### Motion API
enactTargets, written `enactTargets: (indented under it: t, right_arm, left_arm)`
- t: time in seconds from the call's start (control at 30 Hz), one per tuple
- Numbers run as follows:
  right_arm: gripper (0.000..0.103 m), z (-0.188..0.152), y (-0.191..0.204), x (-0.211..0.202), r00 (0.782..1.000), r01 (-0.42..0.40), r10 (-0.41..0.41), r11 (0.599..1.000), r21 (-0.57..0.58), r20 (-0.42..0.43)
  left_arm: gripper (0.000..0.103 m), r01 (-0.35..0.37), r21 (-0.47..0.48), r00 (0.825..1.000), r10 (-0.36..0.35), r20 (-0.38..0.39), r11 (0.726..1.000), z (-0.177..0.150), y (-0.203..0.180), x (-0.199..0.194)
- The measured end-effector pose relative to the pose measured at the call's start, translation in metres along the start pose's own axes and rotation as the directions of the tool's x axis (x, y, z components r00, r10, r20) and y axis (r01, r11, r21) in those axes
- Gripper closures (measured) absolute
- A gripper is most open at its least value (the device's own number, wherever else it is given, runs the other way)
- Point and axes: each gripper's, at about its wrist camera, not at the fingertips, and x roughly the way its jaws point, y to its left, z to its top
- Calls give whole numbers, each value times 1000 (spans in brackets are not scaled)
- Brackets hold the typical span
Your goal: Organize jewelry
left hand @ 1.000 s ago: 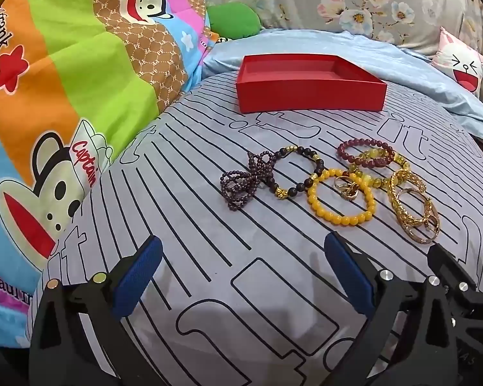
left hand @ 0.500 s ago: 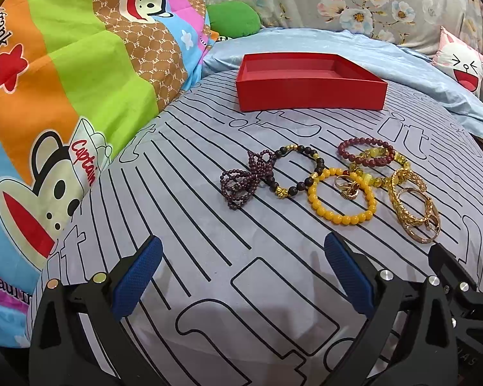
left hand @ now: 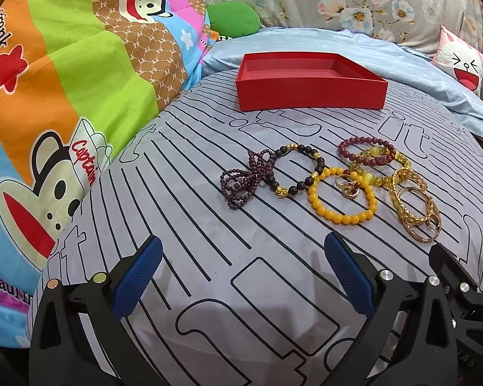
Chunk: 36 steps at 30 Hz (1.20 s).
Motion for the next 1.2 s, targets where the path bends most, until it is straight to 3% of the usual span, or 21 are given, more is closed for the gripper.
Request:
enactTargets:
  t: [1.2]
  right_arm:
    - [7, 0, 1, -1, 1000, -1, 1, 1000, -1, 1]
  left_arm:
    - [7, -5, 0, 1000, 5, 1, 1000, 2, 2, -2]
